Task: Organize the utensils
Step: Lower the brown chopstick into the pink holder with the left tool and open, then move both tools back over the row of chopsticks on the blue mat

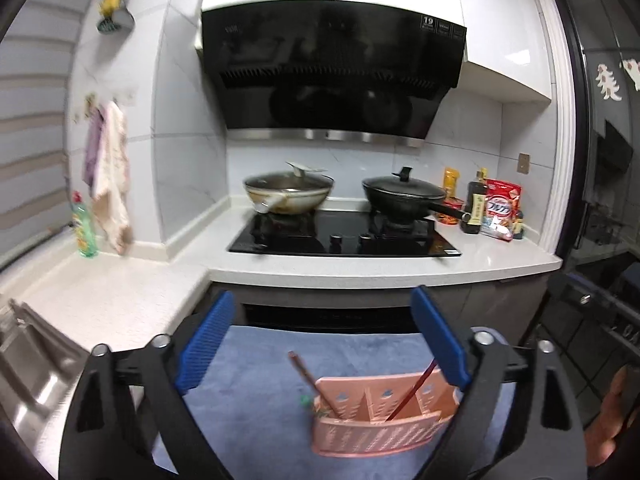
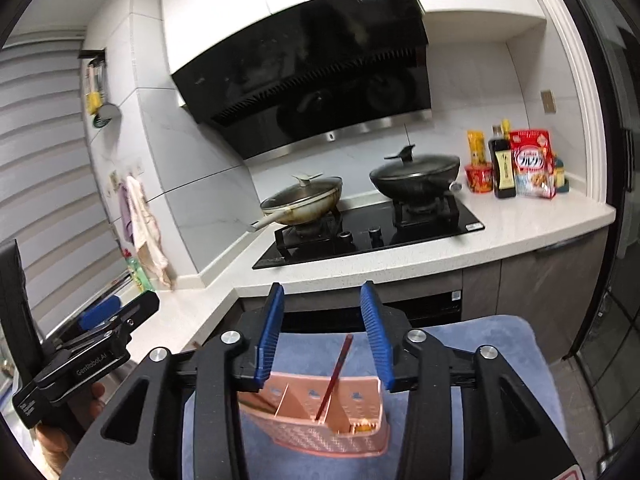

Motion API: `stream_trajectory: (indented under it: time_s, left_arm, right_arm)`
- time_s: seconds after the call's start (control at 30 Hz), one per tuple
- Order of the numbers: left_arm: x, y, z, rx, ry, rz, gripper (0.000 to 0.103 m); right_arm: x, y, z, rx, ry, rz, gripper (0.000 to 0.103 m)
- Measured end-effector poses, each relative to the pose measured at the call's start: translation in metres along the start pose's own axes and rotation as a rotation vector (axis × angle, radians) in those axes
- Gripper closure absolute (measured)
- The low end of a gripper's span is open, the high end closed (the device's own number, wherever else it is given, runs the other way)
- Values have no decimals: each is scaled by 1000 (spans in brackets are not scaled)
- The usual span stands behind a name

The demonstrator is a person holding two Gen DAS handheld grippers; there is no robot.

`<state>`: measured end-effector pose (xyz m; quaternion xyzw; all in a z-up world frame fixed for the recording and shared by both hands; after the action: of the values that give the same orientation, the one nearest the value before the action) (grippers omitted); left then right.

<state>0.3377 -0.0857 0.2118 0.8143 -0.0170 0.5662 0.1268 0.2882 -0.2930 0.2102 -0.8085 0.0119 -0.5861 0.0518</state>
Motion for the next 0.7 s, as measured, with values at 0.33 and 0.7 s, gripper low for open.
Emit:
stream_trajectory:
  time_s: [0.33, 0.7]
  left_arm:
    - [-102, -41, -68, 137, -191, 58, 8]
    - [-263, -104, -107, 281, -450, 12, 8]
  right_arm:
    - [-96, -23, -86, -8, -154, -66, 59]
    - [-277, -42, -126, -76, -437, -106, 59]
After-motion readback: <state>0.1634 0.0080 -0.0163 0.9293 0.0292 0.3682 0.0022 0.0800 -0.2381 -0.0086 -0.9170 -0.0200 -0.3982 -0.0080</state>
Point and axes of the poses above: each gripper's, at about its wrist camera, not at the fingertips, and z roughly the way its jaws point, y to its right, x to its top, the point moved 7 cm from there along z, roughly the way its jaws point, and after that the axes turned 11 degrees about -z, right-handed, at the moved point
